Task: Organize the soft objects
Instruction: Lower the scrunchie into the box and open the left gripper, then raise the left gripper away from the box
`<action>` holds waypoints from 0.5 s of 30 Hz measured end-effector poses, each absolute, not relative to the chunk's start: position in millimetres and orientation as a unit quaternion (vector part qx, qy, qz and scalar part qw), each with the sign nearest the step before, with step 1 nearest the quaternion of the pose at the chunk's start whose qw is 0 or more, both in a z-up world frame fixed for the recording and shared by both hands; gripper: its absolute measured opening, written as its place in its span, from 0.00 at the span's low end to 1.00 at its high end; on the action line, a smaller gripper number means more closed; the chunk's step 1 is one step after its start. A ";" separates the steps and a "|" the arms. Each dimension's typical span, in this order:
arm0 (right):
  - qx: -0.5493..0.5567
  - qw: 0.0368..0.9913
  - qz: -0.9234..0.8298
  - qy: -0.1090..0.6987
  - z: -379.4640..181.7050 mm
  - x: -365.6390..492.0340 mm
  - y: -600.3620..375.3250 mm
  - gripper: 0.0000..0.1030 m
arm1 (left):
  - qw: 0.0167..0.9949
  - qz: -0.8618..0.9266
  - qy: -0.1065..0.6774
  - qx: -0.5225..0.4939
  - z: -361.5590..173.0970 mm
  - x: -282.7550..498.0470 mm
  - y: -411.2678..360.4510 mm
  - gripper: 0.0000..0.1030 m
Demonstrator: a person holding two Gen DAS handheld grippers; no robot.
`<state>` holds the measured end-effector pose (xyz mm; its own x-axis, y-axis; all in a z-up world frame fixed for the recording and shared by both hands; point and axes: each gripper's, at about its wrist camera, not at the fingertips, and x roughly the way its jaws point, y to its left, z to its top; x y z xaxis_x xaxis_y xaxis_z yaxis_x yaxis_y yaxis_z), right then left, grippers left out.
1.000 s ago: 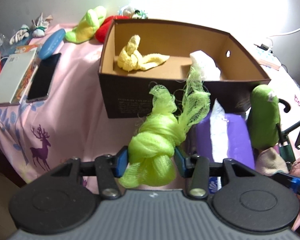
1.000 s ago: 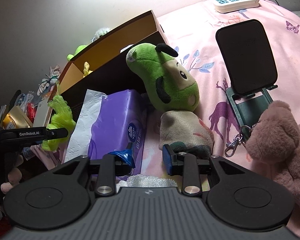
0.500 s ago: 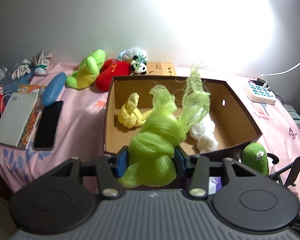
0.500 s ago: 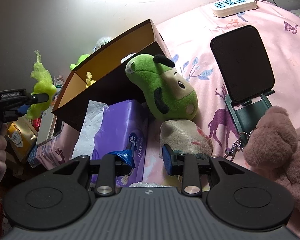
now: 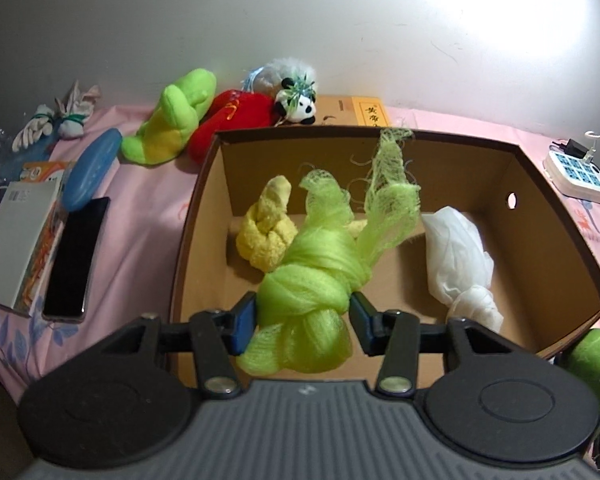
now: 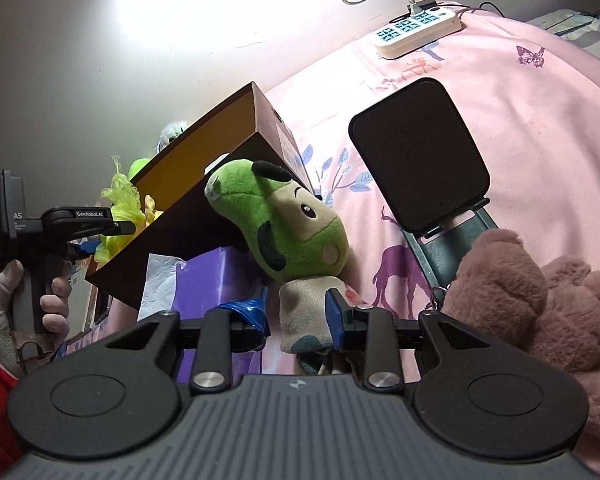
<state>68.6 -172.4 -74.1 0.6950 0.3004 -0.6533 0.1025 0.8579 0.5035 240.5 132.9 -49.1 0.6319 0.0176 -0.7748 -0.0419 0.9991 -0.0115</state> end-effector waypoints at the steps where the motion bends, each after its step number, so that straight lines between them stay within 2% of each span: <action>1: 0.260 0.882 0.056 0.388 -74.8 70.3 -171.6 0.13 | 0.901 0.019 0.432 -0.013 -52.9 243.2 133.3 0.49; 9: 0.247 0.879 0.059 0.404 -76.9 80.5 -164.2 0.13 | 0.900 0.030 0.434 -0.010 -63.3 247.8 136.7 0.63; 15: 0.242 0.879 0.060 0.407 -77.3 83.5 -161.9 0.13 | 0.902 0.029 0.431 -0.013 -60.4 243.3 137.3 0.64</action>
